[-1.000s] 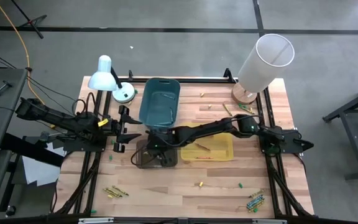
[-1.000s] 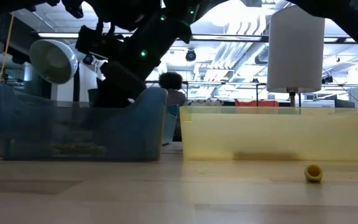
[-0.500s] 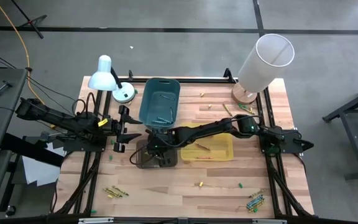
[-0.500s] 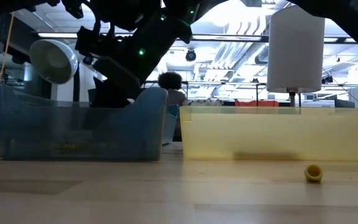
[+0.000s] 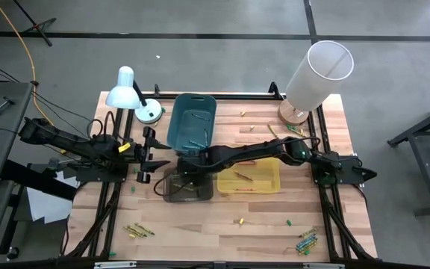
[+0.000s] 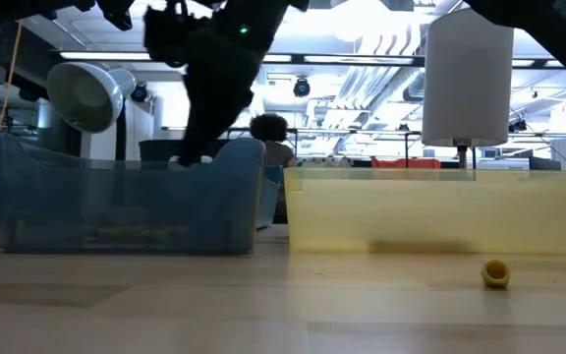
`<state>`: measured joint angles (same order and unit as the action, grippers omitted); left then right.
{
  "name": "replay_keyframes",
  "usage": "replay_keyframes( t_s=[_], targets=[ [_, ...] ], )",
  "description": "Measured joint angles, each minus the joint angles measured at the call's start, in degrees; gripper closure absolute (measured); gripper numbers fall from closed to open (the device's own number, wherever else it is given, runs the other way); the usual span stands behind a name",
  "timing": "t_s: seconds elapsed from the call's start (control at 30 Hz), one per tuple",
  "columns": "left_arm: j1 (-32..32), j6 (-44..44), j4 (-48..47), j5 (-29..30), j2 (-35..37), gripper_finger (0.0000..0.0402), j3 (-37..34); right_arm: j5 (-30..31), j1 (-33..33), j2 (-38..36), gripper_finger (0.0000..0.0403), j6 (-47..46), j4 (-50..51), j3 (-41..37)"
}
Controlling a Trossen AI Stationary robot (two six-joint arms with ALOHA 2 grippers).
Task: Sort crayons
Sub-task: Move the green crayon to the bottom left of the table
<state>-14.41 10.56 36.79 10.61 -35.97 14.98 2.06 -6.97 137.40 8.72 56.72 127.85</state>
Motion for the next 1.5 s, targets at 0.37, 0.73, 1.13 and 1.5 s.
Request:
replay_keyframes(
  t_s=[0.37, 0.73, 1.13, 1.5],
  targets=[
    [0.0, -3.03, -1.8, -0.01, 0.0, 0.0206, 0.0, 18.51, -1.77, -0.76, 0.0315, -7.27, 15.33, -2.19],
    [-1.07, -2.97, -1.96, -0.01, 0.03, 0.0206, -0.04, 30.87, -3.82, -19.75, 0.0318, -10.84, -1.3, -26.99],
    [-1.05, 0.25, -1.07, 0.41, -0.02, 0.0206, -0.04, 49.45, -7.06, -61.5, 0.0318, -44.02, -19.12, -68.37],
    [-0.98, 0.57, -0.54, 2.45, -0.02, 0.0206, -0.04, 45.8, -3.05, -73.75, 0.0318, -62.71, -22.26, -80.91]
  ],
)
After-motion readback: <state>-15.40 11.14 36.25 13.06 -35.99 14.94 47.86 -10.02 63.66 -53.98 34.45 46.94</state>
